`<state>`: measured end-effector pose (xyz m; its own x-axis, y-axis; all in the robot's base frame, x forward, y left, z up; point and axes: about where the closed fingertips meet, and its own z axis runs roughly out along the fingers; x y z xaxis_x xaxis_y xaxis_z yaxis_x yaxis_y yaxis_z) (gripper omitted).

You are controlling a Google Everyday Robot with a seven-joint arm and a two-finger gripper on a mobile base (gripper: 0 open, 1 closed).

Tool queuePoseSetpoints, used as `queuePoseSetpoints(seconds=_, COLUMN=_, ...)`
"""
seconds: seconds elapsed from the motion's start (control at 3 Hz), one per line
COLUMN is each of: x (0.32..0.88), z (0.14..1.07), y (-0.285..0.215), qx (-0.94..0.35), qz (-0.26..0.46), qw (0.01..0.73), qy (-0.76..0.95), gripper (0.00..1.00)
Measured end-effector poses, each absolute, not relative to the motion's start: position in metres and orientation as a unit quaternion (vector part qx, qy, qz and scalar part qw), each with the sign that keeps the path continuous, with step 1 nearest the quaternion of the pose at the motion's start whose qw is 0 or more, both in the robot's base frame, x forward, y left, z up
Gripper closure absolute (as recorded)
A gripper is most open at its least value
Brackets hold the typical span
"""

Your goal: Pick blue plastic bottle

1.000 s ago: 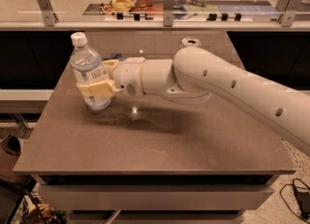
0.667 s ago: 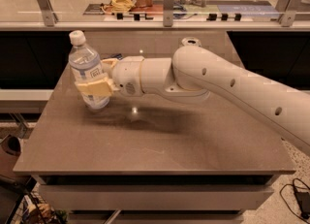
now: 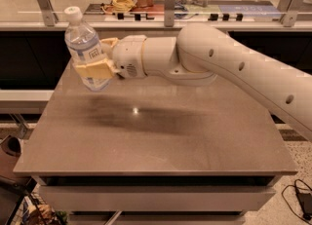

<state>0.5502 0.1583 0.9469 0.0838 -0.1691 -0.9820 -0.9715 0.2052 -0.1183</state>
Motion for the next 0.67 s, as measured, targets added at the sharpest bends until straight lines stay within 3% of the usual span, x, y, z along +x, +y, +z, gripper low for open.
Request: queuePoseSetpoints(seconds=0.67, x=0.555, z=0.996, y=0.157, qx=-0.531, qz=0.344, qw=0.550, qy=0.545, gripper=1.00)
